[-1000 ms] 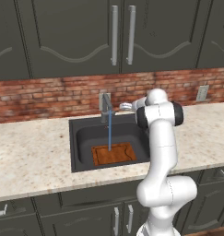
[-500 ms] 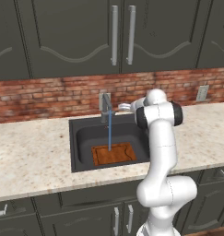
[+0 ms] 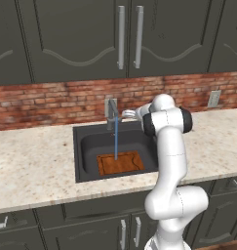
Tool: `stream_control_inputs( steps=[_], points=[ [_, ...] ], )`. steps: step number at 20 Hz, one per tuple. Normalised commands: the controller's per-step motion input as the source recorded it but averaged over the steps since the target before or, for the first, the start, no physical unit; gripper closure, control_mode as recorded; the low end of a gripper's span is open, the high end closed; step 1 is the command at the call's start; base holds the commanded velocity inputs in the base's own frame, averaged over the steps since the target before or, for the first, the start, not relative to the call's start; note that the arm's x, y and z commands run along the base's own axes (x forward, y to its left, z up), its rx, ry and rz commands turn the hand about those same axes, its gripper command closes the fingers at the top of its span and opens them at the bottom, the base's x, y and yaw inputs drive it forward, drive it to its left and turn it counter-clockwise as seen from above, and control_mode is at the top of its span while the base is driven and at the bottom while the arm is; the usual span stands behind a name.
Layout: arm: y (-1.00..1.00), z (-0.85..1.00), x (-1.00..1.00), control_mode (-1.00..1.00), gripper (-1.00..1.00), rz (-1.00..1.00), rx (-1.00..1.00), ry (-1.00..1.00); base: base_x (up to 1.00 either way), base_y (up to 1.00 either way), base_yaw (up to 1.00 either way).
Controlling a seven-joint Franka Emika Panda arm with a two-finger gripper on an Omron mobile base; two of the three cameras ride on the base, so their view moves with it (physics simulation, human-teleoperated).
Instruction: Turn on the sink faucet with hot water and rinse the cutting board for ten seconds, then turn off the faucet. Push the cutting board to reach the water if necessary.
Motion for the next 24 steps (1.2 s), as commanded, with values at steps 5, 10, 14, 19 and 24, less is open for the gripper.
stream_control_inputs(
  steps=[5,10,14,19,24],
  points=[
    [0.09,-0.01,0.00,-1.00,-1.00,0.00,0.00,0.00,0.00,0.00,0.00],
    [0.00,0.00,0.00,-1.00,-1.00,0.00,0.00,0.00,0.00,0.00,0.00],
    [0.02,-0.01,0.00,-1.00,-1.00,0.00,0.00,0.00,0.00,0.00,0.00],
    [0.11,-0.06,0.00,-1.00,-1.00,0.00,0.00,0.00,0.00,0.00,0.00],
    [0.10,-0.13,0.00,-1.00,-1.00,0.00,0.00,0.00,0.00,0.00,0.00]
  ],
)
